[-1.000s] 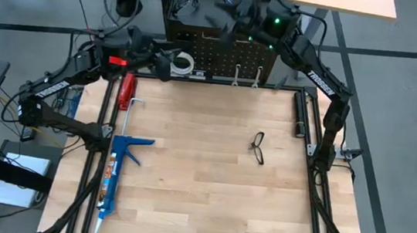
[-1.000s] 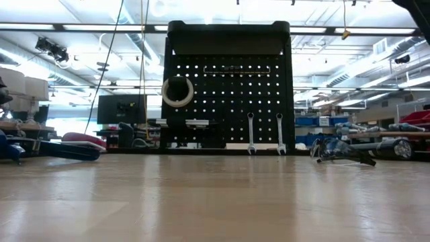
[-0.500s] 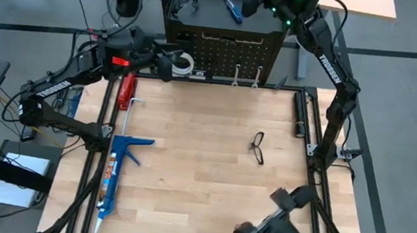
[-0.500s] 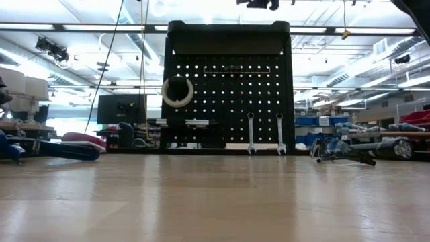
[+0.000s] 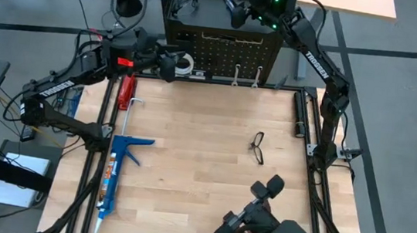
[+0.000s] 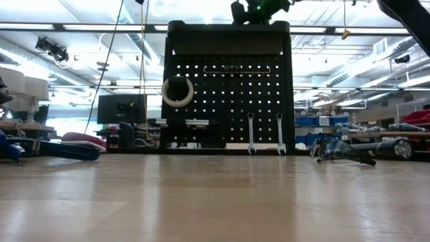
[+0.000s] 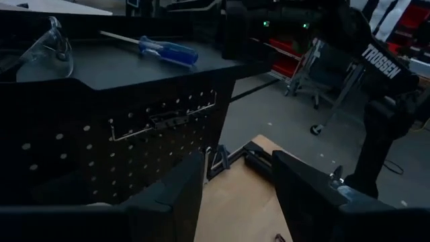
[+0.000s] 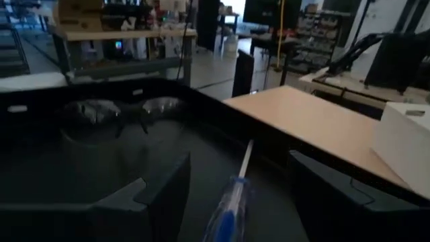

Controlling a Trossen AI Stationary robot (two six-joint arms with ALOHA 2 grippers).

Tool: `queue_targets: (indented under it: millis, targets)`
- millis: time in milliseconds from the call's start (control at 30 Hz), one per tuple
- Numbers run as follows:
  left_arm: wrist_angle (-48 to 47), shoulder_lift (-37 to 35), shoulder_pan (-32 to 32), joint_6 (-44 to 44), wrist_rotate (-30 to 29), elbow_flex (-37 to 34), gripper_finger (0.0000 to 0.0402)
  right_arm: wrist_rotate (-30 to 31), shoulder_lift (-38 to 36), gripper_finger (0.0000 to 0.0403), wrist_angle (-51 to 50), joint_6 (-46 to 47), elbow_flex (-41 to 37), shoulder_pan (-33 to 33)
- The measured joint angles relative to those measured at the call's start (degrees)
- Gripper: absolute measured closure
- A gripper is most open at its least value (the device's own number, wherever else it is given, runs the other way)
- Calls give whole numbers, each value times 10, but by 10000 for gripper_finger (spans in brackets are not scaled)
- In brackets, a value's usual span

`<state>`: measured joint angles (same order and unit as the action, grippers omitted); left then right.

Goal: Hang tools onto peg board
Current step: Remove the blue screwdriver from the black pegboard

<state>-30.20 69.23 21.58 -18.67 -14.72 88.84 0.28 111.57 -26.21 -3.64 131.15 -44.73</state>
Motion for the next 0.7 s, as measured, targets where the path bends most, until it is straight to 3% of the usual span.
queue_targets:
  millis: [367,700]
  targets:
    - [1,0,0,-2,0,0,220,-44,19,164,5,-15,1,0]
    - [0,0,0,-10,0,0,220,-40,18,173,32,2,1,-8]
